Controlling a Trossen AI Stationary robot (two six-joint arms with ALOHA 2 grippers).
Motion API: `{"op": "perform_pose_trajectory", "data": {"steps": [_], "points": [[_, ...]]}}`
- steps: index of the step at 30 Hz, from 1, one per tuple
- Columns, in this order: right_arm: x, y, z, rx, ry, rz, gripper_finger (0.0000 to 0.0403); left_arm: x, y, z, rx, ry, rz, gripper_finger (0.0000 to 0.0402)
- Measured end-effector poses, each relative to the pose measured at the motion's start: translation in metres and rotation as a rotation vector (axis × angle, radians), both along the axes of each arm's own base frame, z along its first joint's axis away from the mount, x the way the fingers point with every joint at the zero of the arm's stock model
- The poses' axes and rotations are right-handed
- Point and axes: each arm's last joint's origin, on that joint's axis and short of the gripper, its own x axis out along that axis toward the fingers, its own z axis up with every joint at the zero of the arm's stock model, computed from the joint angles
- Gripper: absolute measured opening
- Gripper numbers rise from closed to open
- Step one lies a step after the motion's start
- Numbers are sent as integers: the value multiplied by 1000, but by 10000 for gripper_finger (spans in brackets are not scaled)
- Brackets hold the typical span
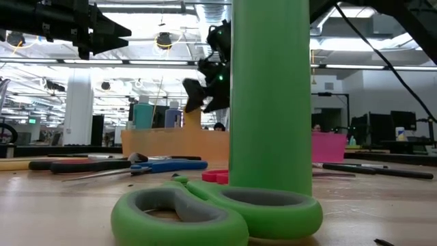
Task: Pick & Place Paint Supplies
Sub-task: Put the yellow paint bottle into the orange bin
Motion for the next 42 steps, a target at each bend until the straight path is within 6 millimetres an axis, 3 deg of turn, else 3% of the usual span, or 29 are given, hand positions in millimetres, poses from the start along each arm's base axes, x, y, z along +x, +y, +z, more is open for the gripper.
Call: {"op": "perform_pose_trajectory", "data": {"steps": [9, 29, 42], "points": [[-1, -14, 6, 53, -42, -10, 330, 0, 0, 0, 0, 1, 0, 200], [-1, -23, 10, 59, -97, 22, 307, 0, 0, 0, 0, 1, 0, 200], [-1, -24, 12, 68, -113, 57, 200, 0, 0, 0, 0, 1, 0, 200]]}}
